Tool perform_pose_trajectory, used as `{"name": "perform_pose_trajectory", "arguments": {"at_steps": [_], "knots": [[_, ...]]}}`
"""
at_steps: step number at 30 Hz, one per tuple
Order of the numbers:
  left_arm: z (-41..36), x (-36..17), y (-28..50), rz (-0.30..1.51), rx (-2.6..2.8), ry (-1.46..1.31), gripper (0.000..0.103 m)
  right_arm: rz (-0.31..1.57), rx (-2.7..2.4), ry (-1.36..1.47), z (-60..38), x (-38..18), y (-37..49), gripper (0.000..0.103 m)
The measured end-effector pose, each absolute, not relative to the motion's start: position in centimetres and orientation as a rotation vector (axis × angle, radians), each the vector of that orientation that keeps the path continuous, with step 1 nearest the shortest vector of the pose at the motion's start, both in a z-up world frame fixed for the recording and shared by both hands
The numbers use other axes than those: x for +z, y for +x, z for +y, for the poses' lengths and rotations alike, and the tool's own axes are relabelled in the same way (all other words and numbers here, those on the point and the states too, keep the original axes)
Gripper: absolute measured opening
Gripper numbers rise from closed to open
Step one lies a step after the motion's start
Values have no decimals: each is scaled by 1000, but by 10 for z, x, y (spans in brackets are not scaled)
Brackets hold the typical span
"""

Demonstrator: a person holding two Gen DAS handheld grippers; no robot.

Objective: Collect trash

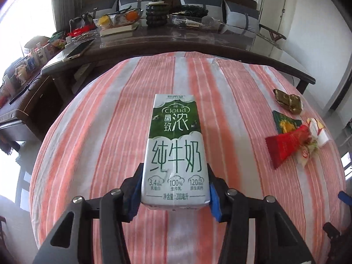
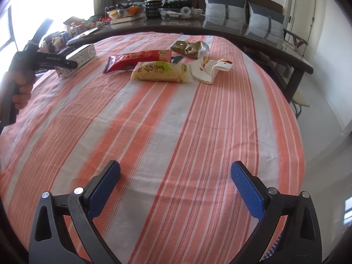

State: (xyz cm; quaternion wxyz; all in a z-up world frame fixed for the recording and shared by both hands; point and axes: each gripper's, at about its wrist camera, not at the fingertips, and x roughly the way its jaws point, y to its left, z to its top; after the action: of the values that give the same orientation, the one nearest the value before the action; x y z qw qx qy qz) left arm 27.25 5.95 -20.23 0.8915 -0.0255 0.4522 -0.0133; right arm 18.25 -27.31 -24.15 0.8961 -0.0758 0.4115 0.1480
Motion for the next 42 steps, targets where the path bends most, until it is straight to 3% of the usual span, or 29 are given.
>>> {"name": "perform_pose_trajectory", "arguments": {"at_steps": [6, 9, 12, 14, 16, 34, 35, 36, 42], "knots": [[19, -201, 224, 935, -112, -84, 52, 849, 291, -183, -270, -244, 183, 102], [5, -207, 224, 935, -77, -40, 70, 848, 292, -177, -269, -244, 183, 102], [1, -219, 233, 952, -18, 16, 72, 846, 296, -168, -270, -245, 184, 102], [4, -222, 234, 932, -9, 0, 83, 844, 299, -165, -271, -246, 184, 102], [6, -224, 235, 928, -4, -7, 87, 843, 300, -165, -272, -246, 184, 102], [4, -226, 237, 934, -3, 0, 93, 850, 299, -161, -272, -246, 185, 103], [5, -227, 237, 939, 11, 3, 102, 850, 299, -161, -272, -246, 186, 103], [7, -228, 238, 951, 24, -13, 103, 850, 299, -161, -272, -246, 185, 102], [10, -229, 238, 950, 26, -20, 103, 850, 299, -162, -272, -246, 186, 102]]}}
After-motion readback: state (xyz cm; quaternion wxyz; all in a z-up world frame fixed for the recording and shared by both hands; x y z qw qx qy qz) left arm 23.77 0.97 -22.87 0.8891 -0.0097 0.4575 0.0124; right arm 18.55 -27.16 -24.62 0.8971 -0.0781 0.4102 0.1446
